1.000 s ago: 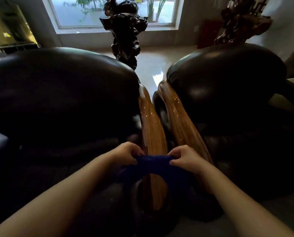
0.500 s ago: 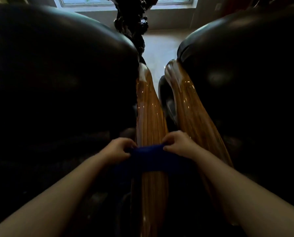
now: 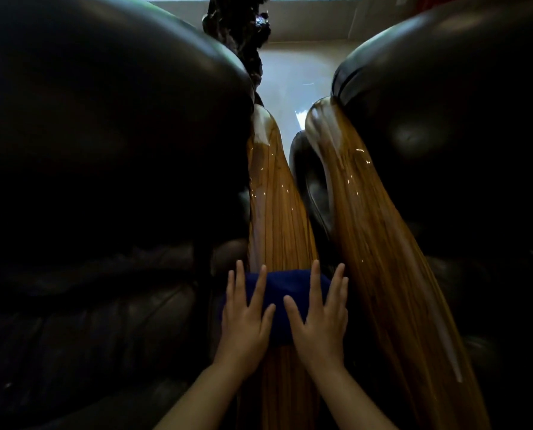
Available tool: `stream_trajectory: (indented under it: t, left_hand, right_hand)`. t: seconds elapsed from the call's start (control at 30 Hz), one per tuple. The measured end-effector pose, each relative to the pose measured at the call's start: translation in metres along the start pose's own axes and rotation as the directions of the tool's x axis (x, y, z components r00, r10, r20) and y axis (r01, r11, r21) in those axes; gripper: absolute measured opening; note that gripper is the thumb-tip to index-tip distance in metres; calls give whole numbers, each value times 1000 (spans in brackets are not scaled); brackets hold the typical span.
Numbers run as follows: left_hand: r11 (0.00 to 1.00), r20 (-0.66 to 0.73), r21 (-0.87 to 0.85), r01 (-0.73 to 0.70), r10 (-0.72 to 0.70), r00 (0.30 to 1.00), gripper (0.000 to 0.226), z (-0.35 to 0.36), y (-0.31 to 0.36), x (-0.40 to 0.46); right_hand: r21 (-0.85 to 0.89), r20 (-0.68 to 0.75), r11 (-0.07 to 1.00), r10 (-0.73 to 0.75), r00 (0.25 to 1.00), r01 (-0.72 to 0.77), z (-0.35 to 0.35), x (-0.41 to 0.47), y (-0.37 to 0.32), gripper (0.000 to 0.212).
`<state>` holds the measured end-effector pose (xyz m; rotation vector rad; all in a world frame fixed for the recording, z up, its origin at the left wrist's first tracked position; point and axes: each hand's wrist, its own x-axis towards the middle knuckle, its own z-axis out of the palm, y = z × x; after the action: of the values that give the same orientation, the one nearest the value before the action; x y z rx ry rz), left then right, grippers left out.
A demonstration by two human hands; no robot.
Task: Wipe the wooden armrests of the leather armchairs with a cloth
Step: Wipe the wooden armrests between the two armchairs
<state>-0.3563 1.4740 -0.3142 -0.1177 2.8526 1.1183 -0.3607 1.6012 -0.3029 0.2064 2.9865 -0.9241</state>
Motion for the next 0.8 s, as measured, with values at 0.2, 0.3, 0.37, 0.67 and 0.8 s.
stream_trajectory:
  t: [0.2,0.3,0.37,0.67,0.8]
  left_hand:
    - [997,-17,44,-67,68,998,60,-4,0,30]
    - [990,-24,96,-100,102,994,59,-9,6,60]
    - [988,-42,123,-97,103,994,61,-12,10,81]
    - [997,-126,45,-57,63,990,72,-40,24,156]
    - [994,5,-14,-106,106,994,65,-36,13,145]
  right_hand:
    - [-75,18,994,-72,997,73,2,35,-2,73]
    - [-46,9,997,-58,998,58,2,61,-7,74]
    - [-16,9,998,-61,998,61,1,84,-12,74]
    - [-10,-21,989,-148,989,148,-13,167,-38,74]
    - [4,74,984,-176,982,176,0,162,-38,60]
